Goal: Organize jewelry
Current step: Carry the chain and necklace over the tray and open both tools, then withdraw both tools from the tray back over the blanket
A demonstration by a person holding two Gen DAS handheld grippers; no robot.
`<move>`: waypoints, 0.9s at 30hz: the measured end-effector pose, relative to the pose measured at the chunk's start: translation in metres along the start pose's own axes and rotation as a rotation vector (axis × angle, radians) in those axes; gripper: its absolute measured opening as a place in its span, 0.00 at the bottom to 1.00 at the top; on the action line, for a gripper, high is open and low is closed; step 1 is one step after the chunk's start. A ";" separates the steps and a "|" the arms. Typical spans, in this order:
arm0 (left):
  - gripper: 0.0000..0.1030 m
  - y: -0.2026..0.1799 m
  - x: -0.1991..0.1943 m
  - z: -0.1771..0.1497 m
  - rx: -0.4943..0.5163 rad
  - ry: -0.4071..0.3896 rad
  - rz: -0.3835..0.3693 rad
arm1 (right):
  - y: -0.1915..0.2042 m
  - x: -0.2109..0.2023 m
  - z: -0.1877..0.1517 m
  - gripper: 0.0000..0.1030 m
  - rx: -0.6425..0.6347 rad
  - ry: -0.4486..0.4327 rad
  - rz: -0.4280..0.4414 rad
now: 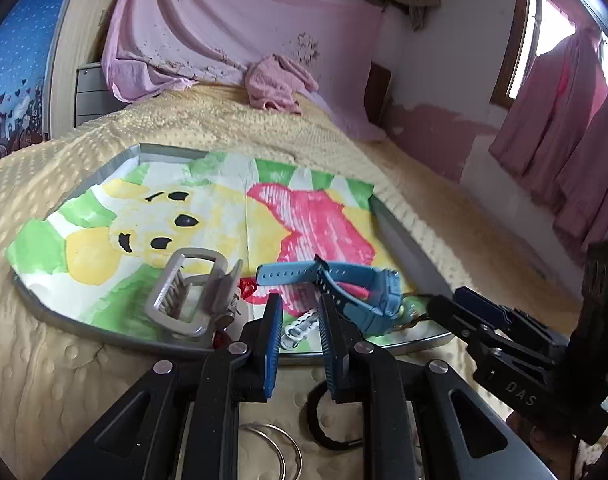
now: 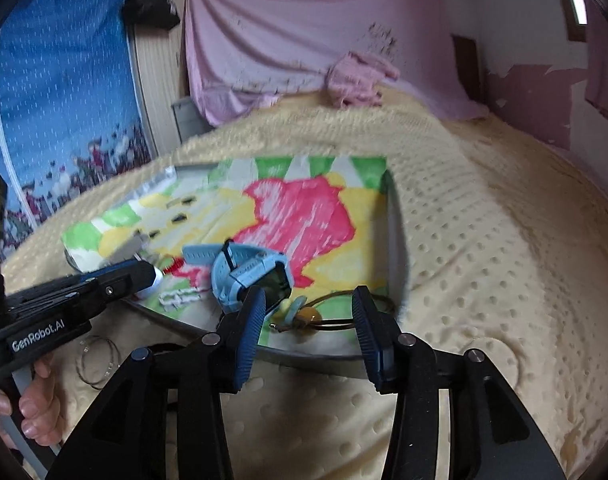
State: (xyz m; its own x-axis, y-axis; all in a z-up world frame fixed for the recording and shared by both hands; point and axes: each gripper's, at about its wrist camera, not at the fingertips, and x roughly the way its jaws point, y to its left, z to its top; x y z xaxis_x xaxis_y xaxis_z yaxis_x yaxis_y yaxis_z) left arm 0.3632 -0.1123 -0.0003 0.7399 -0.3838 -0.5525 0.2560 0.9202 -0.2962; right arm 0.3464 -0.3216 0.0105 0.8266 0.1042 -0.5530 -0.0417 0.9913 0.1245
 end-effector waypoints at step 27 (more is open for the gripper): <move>1.00 0.004 -0.121 -0.041 0.086 -0.317 0.120 | 0.011 -0.120 -0.033 0.98 0.014 -0.311 -0.001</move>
State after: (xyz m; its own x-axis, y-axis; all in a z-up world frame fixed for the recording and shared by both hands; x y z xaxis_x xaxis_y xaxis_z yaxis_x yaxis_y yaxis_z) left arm 0.2490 -0.0656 0.0339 0.9209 -0.2413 -0.3061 0.1967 0.9657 -0.1697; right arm 0.2281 -0.3211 0.0513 0.9589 0.0721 -0.2745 -0.0353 0.9900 0.1365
